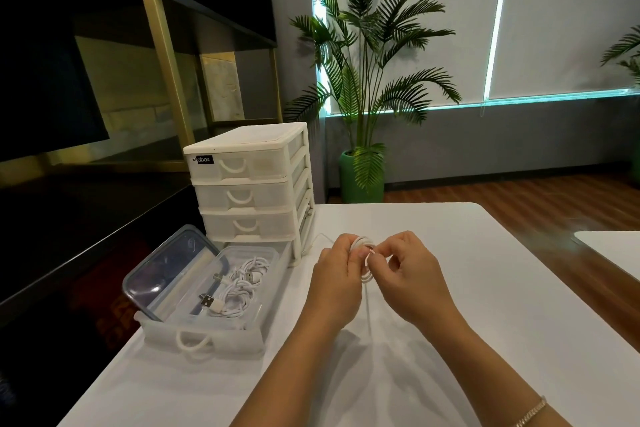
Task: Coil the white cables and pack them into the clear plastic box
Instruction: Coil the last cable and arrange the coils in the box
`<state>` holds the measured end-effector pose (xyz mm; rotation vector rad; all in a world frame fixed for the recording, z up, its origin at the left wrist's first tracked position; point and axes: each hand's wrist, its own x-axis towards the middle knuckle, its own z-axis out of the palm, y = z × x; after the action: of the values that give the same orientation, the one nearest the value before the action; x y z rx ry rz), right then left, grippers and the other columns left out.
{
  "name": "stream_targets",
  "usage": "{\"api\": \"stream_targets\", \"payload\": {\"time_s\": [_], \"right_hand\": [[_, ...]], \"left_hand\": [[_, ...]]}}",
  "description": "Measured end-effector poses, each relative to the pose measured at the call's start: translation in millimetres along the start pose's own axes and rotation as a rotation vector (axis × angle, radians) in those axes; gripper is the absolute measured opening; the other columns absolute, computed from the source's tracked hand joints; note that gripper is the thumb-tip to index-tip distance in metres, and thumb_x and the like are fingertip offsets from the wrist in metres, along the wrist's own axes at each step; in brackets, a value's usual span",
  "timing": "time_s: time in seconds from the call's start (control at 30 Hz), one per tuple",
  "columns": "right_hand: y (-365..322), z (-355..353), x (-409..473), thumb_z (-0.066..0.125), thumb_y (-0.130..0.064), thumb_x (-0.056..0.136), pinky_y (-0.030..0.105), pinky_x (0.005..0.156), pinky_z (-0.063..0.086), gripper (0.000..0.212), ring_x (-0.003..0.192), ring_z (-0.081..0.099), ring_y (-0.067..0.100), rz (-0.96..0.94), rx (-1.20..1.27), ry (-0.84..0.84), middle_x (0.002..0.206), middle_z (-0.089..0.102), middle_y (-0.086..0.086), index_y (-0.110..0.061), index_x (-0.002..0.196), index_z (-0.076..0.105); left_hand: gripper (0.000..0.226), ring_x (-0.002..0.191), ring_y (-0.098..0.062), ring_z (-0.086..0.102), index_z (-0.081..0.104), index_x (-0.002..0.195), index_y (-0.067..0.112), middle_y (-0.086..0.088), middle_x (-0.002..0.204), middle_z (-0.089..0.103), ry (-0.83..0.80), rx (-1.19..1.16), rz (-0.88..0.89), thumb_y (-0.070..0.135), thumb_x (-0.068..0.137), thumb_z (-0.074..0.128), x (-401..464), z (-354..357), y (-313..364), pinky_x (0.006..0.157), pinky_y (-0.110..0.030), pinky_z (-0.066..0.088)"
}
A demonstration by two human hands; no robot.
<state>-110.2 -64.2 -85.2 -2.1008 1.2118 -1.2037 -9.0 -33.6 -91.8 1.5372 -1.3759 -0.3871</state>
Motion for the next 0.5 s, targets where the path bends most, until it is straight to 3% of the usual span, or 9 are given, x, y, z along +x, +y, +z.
{"api": "stream_targets", "payload": {"time_s": [0.07, 0.17, 0.23, 0.33, 0.4, 0.5], "right_hand": [[-2, -3, 1, 0.048, -0.019, 0.091, 0.016, 0.060, 0.036, 0.027, 0.067, 0.046, 0.009, 0.123, 0.112, -0.057, 0.078, 0.050, -0.002, -0.014, 0.065, 0.050], [-3, -8, 3, 0.043, -0.014, 0.090, 0.032, 0.063, 0.037, 0.031, 0.066, 0.044, 0.018, 0.259, 0.302, -0.076, 0.068, 0.052, 0.008, -0.005, 0.061, 0.050], [-5, -10, 2, 0.048, -0.016, 0.089, 0.029, 0.062, 0.040, 0.033, 0.064, 0.048, 0.015, 0.281, 0.388, -0.074, 0.063, 0.056, 0.005, -0.008, 0.057, 0.055], [-7, -10, 1, 0.058, -0.020, 0.087, 0.025, 0.063, 0.044, 0.032, 0.067, 0.058, 0.017, 0.267, 0.453, -0.049, 0.062, 0.062, 0.003, -0.009, 0.056, 0.059], [-7, -11, 2, 0.061, -0.019, 0.085, 0.025, 0.062, 0.045, 0.030, 0.067, 0.063, 0.020, 0.267, 0.492, -0.013, 0.063, 0.065, 0.008, -0.008, 0.058, 0.057], [-7, -15, 4, 0.063, -0.020, 0.085, 0.030, 0.064, 0.051, 0.027, 0.049, 0.059, 0.019, 0.272, 0.505, -0.001, 0.055, 0.060, 0.010, -0.005, 0.063, 0.058]], "left_hand": [[0.027, 0.089, -0.011, 0.047, 0.051, 0.116, 0.018, -0.010, 0.109, 0.056, -0.001, 0.116, 0.021, 0.030, 0.099, 0.034, 0, -1, 1, 0.063, -0.006, 0.034], [0.026, 0.091, -0.008, 0.043, 0.046, 0.121, 0.018, -0.008, 0.116, 0.050, 0.002, 0.178, 0.009, 0.027, 0.099, 0.035, 0, -2, 3, 0.060, 0.001, 0.034], [0.026, 0.095, -0.009, 0.043, 0.043, 0.124, 0.020, -0.007, 0.122, 0.047, 0.006, 0.160, -0.009, 0.024, 0.099, 0.037, 1, -2, 2, 0.061, 0.004, 0.035], [0.025, 0.096, -0.011, 0.044, 0.042, 0.124, 0.023, -0.007, 0.120, 0.044, -0.036, 0.234, -0.036, 0.022, 0.098, 0.039, 2, -5, -2, 0.058, -0.004, 0.035], [0.016, 0.087, -0.010, 0.042, 0.044, 0.113, 0.027, -0.007, 0.113, 0.046, -0.039, 0.265, -0.040, 0.023, 0.099, 0.037, 3, -7, -7, 0.059, -0.007, 0.029], [0.010, 0.078, -0.005, 0.040, 0.039, 0.098, 0.033, -0.005, 0.107, 0.052, -0.009, 0.274, -0.051, 0.028, 0.100, 0.031, 5, -10, -12, 0.058, -0.008, 0.026]]}}
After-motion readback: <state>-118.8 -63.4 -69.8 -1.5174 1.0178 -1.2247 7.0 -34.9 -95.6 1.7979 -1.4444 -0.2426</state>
